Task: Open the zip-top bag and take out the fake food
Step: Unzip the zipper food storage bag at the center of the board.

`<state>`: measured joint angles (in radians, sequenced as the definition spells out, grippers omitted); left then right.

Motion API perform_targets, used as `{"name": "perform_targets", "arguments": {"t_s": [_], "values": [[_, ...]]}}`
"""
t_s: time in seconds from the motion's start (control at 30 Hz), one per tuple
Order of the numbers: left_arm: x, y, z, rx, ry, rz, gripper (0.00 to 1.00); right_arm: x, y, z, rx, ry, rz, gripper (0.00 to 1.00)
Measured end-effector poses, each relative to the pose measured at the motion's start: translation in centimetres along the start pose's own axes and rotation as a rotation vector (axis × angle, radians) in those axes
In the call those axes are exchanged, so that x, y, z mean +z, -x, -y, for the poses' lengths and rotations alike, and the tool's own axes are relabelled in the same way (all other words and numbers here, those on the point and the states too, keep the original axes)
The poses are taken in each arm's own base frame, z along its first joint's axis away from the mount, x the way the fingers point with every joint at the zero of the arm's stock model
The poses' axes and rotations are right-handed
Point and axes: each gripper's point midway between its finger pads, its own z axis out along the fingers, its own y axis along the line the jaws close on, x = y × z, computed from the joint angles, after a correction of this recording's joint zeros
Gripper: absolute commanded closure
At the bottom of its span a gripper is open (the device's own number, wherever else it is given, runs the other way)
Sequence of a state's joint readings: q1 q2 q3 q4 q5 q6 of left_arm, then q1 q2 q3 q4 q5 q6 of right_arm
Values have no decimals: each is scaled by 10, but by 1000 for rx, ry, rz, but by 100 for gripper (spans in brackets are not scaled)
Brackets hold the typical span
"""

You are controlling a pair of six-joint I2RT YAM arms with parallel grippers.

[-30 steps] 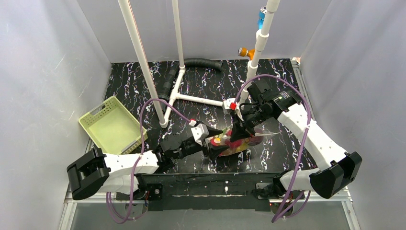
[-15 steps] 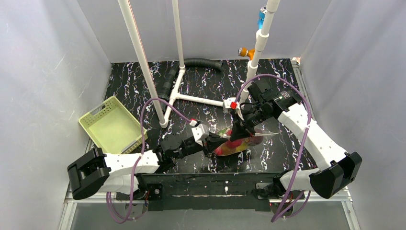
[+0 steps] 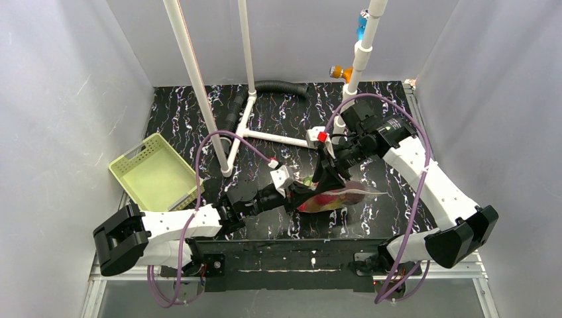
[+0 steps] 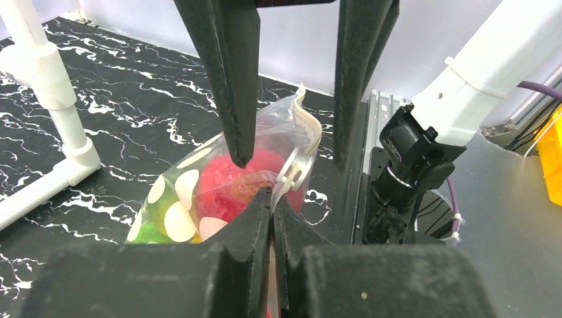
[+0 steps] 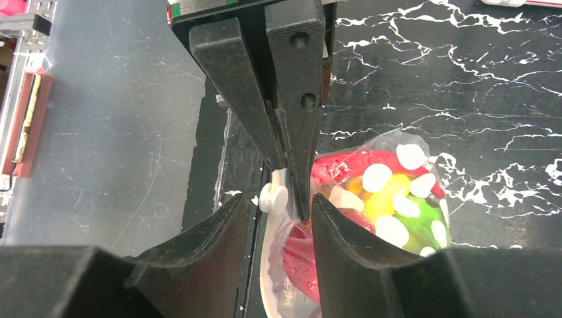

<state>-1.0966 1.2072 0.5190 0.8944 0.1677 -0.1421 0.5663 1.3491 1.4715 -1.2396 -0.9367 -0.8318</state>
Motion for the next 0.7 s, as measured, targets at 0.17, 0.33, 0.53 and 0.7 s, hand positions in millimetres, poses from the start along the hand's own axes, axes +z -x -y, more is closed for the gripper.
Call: {"name": "perform_targets", "arguments": {"t_s": [0.17, 0.33, 0.53, 0.7], "values": [[3, 3, 0, -24, 5, -10, 100, 4, -2, -1, 12, 6, -16, 57], [3, 3, -1, -39, 17, -16, 100, 4, -6, 2, 23, -10, -33, 71], [3, 2, -3, -49, 28, -20, 100, 4, -7, 4, 36, -27, -45, 91], [2, 2, -3, -56, 32, -27, 100, 3, -7, 6, 39, -38, -46, 99]]}}
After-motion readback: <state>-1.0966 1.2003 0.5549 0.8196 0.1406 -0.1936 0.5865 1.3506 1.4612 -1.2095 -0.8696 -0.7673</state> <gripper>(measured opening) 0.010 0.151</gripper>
